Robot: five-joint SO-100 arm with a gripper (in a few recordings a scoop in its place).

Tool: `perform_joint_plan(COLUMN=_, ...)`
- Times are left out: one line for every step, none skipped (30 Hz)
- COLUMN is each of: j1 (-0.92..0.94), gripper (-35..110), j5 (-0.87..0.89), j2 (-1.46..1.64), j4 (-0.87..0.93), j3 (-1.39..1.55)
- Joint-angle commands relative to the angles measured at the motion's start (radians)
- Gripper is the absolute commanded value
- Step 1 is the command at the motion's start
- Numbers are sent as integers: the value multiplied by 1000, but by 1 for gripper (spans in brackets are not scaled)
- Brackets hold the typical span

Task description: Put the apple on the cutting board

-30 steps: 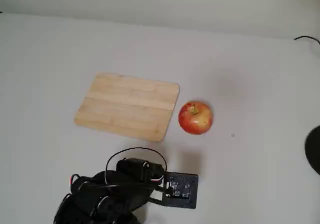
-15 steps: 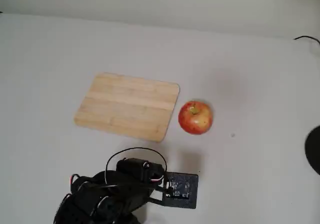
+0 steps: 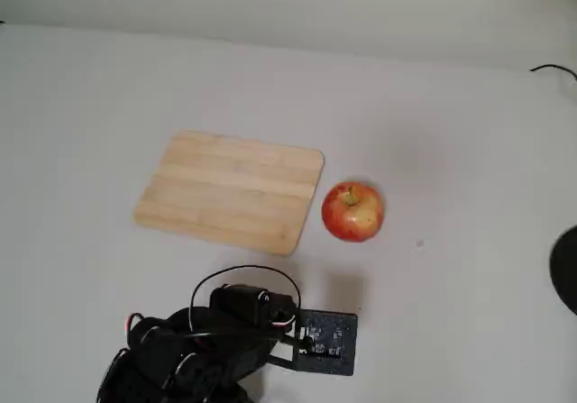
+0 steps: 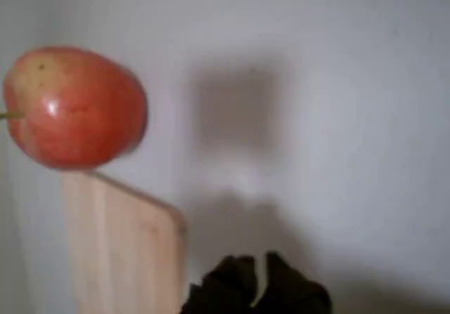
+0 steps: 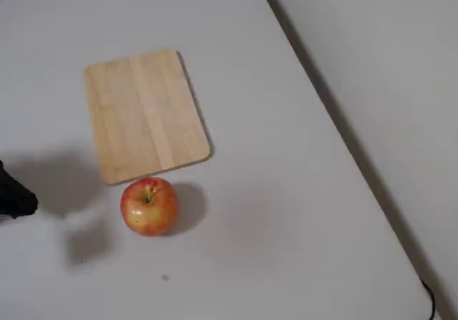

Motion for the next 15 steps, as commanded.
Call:
perform_joint_plan(j1=14, gripper=2, j5=-6, j2=2, j4=37, j3=28)
perform_joint_plan(j1=14, gripper=2, j5=-6, j2=2, j4=37, j3=28)
perform_joint_plan(j1=14, gripper=2, j5=-6, j2=2, j4=37, j3=28)
perform_joint_plan(j1=14, gripper=2, j5=-6, j2=2, j4=37, j3=28)
perform_joint_plan(j1=14, gripper=2, j5=-6, j2=2, j4=37, j3=28)
perform_joint_plan(j1=14, gripper=2, j5=-6, j2=2, j4=37, j3=28)
perform_joint_plan(j1=12, gripper=2, j5=-9, j2=2, j4=37, j3=28)
perform_joint_plan(j1=-6, gripper=2, j5=-25, j2=2, j4=37, j3=28)
perform_joint_plan(j1=-23, gripper=2, j5=-38, j2=2, j4=37, j3=28)
perform_joint_plan(j1=-35, gripper=2, j5=-46, j2=2, j4=37, j3=29)
perform_joint_plan(j1=-38, gripper=2, j5=-49, j2=2, j4=37, j3=29)
perform_joint_plan(j1=-38, gripper=2, j5=-49, j2=2, j4=37, j3=29)
perform_joint_plan(j1=-38, gripper=2, j5=-49, j2=2, j4=37, j3=29)
perform_joint_plan(j1=-38, gripper=2, j5=-49, j2=2, j4=37, j3=29)
perform_joint_plan(j1=-38, gripper=2, j5=-49, j2=2, j4=37, j3=29)
